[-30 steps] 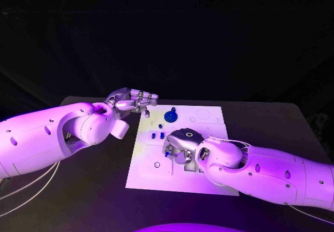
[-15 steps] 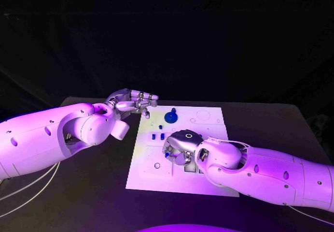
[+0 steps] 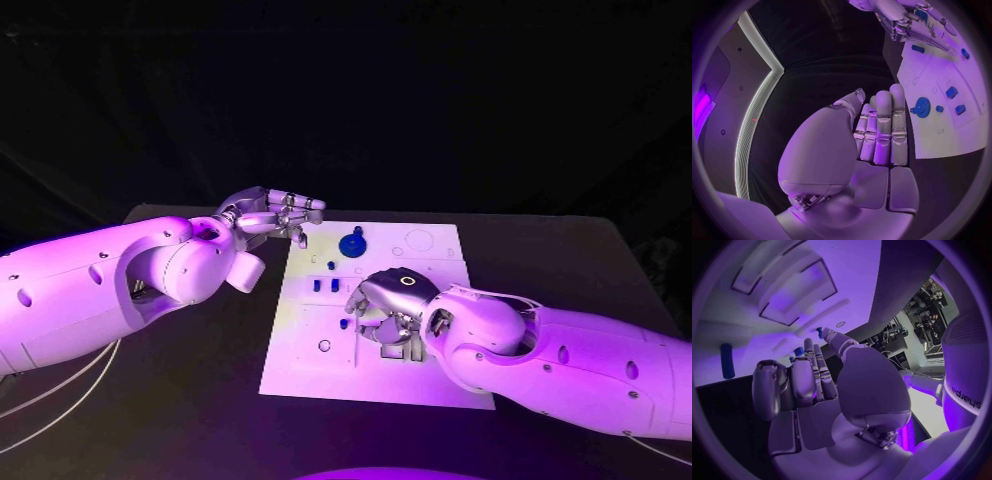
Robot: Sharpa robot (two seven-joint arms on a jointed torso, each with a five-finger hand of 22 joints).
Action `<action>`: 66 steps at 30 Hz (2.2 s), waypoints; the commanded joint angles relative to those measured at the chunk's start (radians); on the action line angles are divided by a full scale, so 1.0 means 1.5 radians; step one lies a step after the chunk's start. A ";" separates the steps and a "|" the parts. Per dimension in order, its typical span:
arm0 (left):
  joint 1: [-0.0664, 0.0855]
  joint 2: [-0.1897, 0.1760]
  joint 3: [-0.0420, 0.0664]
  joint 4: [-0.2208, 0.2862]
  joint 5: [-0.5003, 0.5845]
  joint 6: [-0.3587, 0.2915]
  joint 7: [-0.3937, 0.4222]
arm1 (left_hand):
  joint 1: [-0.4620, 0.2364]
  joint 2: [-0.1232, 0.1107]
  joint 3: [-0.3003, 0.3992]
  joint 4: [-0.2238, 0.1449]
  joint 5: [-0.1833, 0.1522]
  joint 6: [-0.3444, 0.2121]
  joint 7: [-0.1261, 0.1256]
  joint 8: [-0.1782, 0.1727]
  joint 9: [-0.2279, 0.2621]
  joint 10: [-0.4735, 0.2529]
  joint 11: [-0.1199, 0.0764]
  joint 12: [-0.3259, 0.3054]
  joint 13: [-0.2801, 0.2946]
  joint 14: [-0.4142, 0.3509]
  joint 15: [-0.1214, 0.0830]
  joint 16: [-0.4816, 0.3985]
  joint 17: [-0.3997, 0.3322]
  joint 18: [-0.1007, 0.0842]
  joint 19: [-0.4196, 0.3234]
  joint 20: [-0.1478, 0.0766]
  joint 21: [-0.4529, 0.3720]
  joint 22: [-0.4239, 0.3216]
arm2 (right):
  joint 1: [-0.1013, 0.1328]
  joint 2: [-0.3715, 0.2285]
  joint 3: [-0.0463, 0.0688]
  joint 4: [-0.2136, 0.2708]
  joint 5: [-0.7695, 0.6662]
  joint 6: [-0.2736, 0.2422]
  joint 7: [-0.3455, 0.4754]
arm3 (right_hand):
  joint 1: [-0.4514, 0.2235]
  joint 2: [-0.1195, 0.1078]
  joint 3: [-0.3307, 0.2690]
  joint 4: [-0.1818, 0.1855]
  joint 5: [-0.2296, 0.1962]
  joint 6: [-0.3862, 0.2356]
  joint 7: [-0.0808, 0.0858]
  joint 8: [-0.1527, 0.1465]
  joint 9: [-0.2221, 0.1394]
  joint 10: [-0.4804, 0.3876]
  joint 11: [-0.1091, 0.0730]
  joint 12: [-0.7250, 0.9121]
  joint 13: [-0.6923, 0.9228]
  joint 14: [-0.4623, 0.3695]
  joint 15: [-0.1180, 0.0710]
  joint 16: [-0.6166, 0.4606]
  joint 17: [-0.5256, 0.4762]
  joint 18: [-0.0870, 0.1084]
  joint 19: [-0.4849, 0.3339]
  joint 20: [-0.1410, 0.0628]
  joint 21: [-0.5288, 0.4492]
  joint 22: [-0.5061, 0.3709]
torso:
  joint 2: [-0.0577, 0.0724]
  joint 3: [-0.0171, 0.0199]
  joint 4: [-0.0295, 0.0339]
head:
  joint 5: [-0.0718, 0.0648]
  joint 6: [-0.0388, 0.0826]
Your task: Assemble the parts on the task board
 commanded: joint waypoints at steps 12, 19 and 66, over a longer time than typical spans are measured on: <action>0.000 0.000 0.000 0.001 0.004 0.011 0.002 | 0.003 0.004 -0.001 -0.001 -0.001 -0.005 0.001 0.001 -0.001 -0.005 0.000 0.003 0.001 -0.005 0.002 -0.003 -0.001 0.008 -0.003 0.000 -0.002 -0.001 | 0.078 -0.118 0.010 0.027 0.048 0.035 0.003 | 0.006 -0.006 -0.031 0.006 0.006 0.005 -0.014 0.003 -0.003 -0.031 -0.003 0.009 -0.003 0.013 0.002 -0.009 -0.009 0.011 -0.005 0.003 -0.012 0.076 | 0.000 -0.0002 0.0000 | -0.013 0.009; 0.000 0.001 0.000 -0.001 0.004 0.013 0.003 | 0.002 0.005 -0.001 0.000 -0.001 -0.005 0.001 0.002 -0.001 -0.006 0.000 0.004 0.001 -0.005 0.003 -0.003 -0.001 0.008 -0.003 0.000 -0.003 -0.001 | 0.079 -0.126 0.010 0.003 0.018 0.058 0.009 | 0.011 -0.009 -0.045 0.007 0.006 0.004 -0.026 0.002 -0.005 -0.035 -0.003 0.017 -0.004 0.013 0.002 -0.009 -0.011 0.011 -0.007 0.003 -0.015 0.074 | 0.001 -0.0003 0.0001 | -0.014 0.012; 0.000 0.000 -0.001 -0.003 0.004 0.014 -0.003 | 0.002 0.005 -0.002 0.000 -0.001 -0.006 0.001 0.002 -0.001 -0.008 0.000 0.005 0.001 -0.006 0.003 -0.004 -0.001 0.008 -0.003 0.001 -0.004 -0.002 | 0.056 -0.080 0.005 -0.059 -0.005 0.067 0.002 | 0.045 0.024 -0.004 0.009 -0.026 0.053 -0.023 0.015 -0.001 0.020 -0.019 0.055 -0.004 0.020 -0.011 0.017 0.013 0.001 0.018 -0.011 0.020 0.106 | 0.001 -0.0002 0.0005 | -0.013 0.008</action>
